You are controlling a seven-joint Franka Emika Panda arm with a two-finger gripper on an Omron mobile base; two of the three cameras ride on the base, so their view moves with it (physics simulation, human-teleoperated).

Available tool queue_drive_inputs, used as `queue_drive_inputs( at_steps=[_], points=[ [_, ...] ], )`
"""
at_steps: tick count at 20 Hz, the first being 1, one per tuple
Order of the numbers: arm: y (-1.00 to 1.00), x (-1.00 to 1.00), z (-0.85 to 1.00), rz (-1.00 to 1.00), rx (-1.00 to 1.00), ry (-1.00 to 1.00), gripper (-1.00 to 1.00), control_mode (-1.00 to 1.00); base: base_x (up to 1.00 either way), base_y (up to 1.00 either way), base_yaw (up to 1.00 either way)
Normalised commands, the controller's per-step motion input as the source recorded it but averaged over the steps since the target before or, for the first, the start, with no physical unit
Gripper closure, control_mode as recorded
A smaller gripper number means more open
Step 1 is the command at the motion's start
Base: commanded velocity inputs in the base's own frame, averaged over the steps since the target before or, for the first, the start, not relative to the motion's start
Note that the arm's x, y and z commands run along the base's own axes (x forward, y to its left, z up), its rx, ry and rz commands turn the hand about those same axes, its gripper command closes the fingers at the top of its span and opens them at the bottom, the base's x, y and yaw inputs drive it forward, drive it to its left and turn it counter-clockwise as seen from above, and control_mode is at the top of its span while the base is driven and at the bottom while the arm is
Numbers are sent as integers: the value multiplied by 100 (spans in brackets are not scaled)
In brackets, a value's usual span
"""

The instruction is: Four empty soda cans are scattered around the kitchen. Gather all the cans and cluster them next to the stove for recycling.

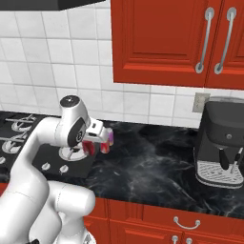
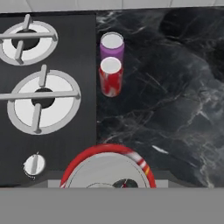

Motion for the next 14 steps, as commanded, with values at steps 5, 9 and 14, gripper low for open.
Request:
queue_drive_inputs(
  at_steps=[5,9,14],
  points=[
    [2,30,-17,0,0,0,100,-100,0,0,0],
    [0,25,-13,0,0,0,100,-100,0,0,0],
    [0,23,-12,0,0,0,100,-100,0,0,0]
  ],
)
